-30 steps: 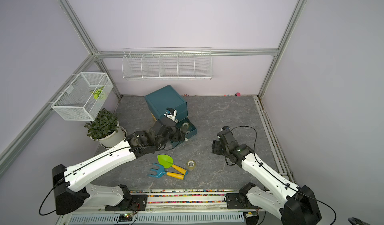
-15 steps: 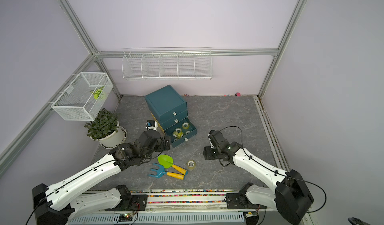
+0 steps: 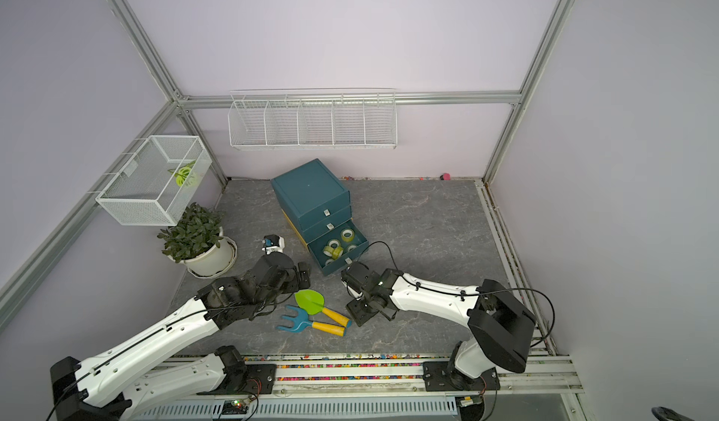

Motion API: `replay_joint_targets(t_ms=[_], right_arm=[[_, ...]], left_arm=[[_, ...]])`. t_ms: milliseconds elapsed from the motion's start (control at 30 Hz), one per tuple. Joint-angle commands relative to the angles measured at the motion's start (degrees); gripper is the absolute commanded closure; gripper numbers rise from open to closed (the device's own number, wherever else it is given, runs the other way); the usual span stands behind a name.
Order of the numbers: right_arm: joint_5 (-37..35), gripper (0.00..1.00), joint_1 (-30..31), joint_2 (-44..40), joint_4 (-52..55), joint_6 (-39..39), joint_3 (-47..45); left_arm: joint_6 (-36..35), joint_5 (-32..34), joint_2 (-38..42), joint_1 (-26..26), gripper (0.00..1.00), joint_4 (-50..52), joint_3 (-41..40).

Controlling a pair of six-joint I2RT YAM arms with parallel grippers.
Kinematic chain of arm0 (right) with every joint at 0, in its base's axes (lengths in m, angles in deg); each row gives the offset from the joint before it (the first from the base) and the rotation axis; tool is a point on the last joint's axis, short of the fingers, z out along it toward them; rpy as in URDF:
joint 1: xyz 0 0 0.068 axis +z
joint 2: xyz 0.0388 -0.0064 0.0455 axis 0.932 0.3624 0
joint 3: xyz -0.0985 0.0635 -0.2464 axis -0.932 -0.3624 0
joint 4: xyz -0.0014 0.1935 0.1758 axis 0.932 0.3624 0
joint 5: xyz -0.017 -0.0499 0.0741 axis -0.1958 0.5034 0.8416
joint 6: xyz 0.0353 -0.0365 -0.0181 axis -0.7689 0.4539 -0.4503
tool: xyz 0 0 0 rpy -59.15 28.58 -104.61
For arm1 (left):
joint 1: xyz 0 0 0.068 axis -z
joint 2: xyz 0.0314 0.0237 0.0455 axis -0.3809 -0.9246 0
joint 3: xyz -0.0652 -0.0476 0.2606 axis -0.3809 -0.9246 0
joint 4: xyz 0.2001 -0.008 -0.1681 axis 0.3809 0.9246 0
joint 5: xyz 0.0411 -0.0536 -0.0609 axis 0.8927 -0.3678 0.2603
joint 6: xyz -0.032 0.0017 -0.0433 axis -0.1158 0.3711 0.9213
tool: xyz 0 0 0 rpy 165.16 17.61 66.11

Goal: Place the transparent tape into the drawer according to color
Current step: Pick up the tape at the center of the board.

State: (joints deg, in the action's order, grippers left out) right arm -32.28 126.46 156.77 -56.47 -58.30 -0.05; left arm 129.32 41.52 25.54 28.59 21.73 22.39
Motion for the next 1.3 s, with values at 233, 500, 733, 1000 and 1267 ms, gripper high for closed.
replay_joint_targets(t_ms=[233, 500, 733, 1000, 1267], right_arm=[[-3.13, 0.32, 1.76, 5.3, 0.72, 2.36, 3.2], [-6.37, 0.32, 1.61, 10.47, 0.95, 1.6, 5.75], [-5.07, 0.42, -0.4, 10.37, 0.13, 0.26, 4.03], [-3.71, 0.58, -5.55, 5.13, -1.83, -1.83, -0.31], [-6.03, 0.62, -11.95, -5.24, 0.72, -2.59, 1.24]], left_arm=[[0.0, 1.19, -0.37, -0.69, 0.0, 1.15, -0.08], [-0.05, 1.19, -0.08, -0.88, 0.0, 1.39, -0.1], [-0.27, 1.46, -0.28, -0.95, 0.0, 1.46, -0.13], [-0.18, 1.82, -0.49, -1.15, 0.0, 1.52, -0.7], [0.09, 1.65, -0.26, -1.22, 0.0, 1.7, -0.66]])
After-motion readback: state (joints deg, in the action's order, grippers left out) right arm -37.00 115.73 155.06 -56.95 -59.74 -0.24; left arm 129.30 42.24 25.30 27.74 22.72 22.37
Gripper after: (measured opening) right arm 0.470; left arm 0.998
